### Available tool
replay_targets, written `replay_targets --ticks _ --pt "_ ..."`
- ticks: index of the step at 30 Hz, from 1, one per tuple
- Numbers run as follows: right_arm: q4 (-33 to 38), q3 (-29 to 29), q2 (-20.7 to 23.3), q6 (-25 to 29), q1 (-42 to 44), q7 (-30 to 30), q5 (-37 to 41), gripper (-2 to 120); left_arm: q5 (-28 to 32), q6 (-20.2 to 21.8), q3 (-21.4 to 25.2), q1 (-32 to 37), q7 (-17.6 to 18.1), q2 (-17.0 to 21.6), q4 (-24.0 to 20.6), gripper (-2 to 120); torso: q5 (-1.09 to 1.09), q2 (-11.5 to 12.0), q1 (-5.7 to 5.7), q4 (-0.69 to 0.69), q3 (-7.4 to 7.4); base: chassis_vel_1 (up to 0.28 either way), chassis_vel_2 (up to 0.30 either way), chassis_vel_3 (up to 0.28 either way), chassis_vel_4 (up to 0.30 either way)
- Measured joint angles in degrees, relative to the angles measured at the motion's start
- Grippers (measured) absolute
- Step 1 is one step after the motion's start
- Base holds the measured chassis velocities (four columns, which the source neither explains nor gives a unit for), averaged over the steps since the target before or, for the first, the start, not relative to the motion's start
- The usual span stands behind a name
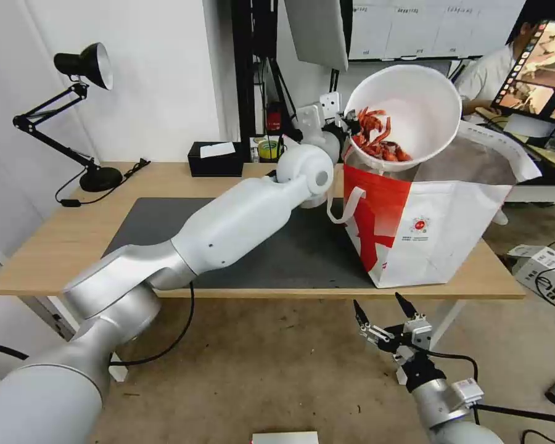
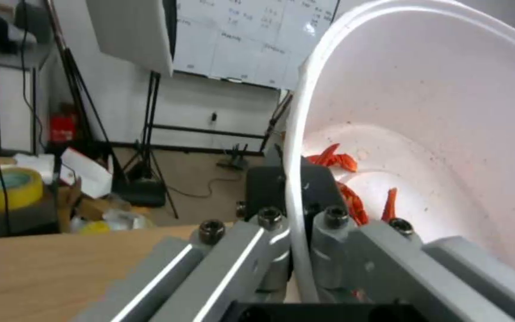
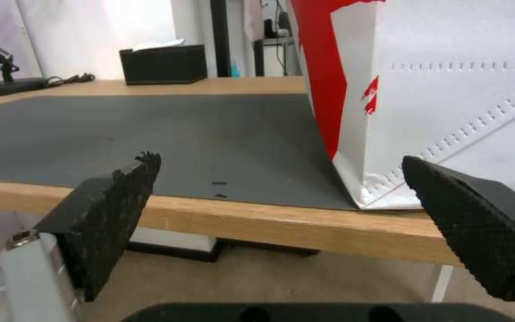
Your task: Pick up the trash from the table and place it into the takeout bag.
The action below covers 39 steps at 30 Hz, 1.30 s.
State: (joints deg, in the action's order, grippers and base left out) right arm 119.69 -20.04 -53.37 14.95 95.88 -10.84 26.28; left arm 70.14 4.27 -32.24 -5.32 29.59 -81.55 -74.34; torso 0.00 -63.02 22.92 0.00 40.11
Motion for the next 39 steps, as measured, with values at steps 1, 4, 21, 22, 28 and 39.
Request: replay_targets --ticks 1,4,21,22,28,39 --pt "0.0 0.0 0.0 0.0 0.0 0.0 0.0 100 -0.46 0.05 -0.49 0.01 -0.37 0.41 -0.4 0 0.0 0.0 0.0 0.0 0.0 0.0 0.0 0.0 0.0" --pt "0.0 0.0 0.0 0.0 0.01 0.0 0.0 100 -2.71 0.19 -2.0 0.01 -2.02 1.64 -1.22 0 0.0 0.0 0.0 0.0 0.0 0.0 0.0 0.0 0.0" --pt "0.0 0.0 0.0 0.0 0.0 0.0 0.0 100 -2.17 5.53 -6.98 -3.44 -10.0 4.06 -3.55 0 0.0 0.0 -0.01 0.0 -0.01 0.0 0.0 0.0 0.0" --pt "0.0 0.0 0.0 0.0 0.0 0.0 0.0 100 -2.17 5.53 -6.98 -3.44 -10.0 4.06 -3.55 0 0.0 0.0 -0.01 0.0 -0.01 0.0 0.0 0.0 0.0" --pt "0.0 0.0 0.0 0.0 0.0 0.0 0.0 100 -1.96 7.8 -8.29 -3.63 -12.22 4.96 -2.58 0 -0.01 0.0 0.0 0.0 0.0 0.0 0.0 0.0 0.0" --pt "0.0 0.0 0.0 0.0 0.01 0.0 0.0 100 -1.13 10.99 -9.65 -4.07 -16.63 6.15 -2.48 0 -0.01 0.0 0.0 0.0 0.0 0.0 0.0 0.0 0.0"
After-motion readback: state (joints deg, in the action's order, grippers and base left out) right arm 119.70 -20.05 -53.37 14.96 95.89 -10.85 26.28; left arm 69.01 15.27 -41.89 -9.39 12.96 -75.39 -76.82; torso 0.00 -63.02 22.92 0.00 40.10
